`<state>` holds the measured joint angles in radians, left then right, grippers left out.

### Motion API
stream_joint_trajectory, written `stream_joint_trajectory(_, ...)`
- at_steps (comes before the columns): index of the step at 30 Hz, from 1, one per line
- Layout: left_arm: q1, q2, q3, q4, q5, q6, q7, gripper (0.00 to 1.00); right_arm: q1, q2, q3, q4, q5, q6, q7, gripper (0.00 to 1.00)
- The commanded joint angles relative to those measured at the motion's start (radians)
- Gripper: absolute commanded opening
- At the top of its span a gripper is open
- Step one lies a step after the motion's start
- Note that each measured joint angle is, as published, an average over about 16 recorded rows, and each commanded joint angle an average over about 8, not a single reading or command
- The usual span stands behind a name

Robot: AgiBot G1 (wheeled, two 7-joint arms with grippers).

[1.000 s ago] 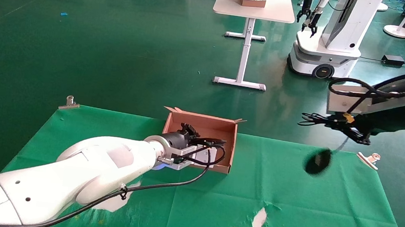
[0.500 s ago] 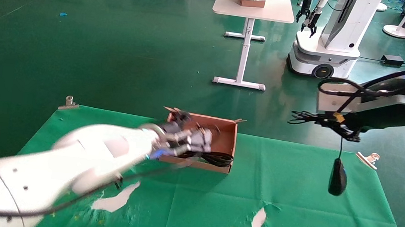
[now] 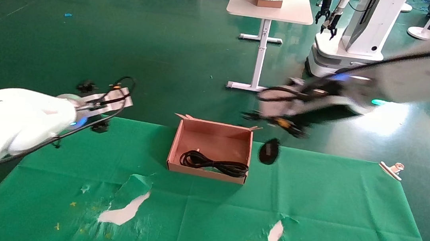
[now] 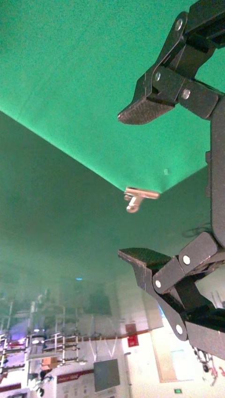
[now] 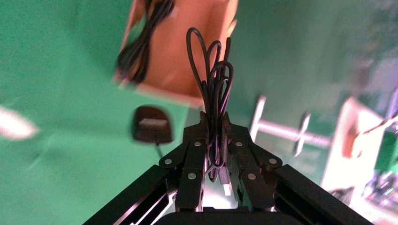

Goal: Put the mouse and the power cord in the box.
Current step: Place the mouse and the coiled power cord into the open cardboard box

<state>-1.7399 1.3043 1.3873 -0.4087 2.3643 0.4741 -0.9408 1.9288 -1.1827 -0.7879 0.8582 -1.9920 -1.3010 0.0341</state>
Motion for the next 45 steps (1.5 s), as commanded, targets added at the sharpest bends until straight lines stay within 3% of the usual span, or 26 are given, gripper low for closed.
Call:
stream_joint_trajectory(1,-0.003,-0.013,0.002,0.015,0.004,0.006,0.002,1.0,0.004,-0.053,-0.002,-0.044,-0.001,0.042,-0.039,0.0)
stream_joint_trajectory(6,-0.003,-0.018,0.003,0.006,0.007,0.009,-0.003,1.0,0.004,-0.161,-0.027,-0.192,0.023,0.15,-0.17,0.0)
stream_joint_trajectory(11,-0.002,-0.02,0.004,0.0,0.012,0.011,-0.009,1.0,-0.016,-0.19,-0.096,-0.223,0.1,0.237,-0.268,0.0)
stream_joint_trajectory(23,-0.001,-0.024,0.005,-0.012,0.021,0.016,-0.021,1.0,-0.077,-0.194,-0.33,-0.172,0.242,0.545,-0.295,0.0)
stream_joint_trajectory(33,-0.001,-0.027,0.007,-0.02,0.028,0.019,-0.03,1.0,-0.069,-0.193,-0.483,-0.154,0.327,0.633,-0.267,0.0)
stream_joint_trajectory(45,0.0,-0.03,0.008,-0.028,0.035,0.022,-0.039,1.0,-0.075,-0.192,-0.602,-0.191,0.383,0.703,-0.22,0.0)
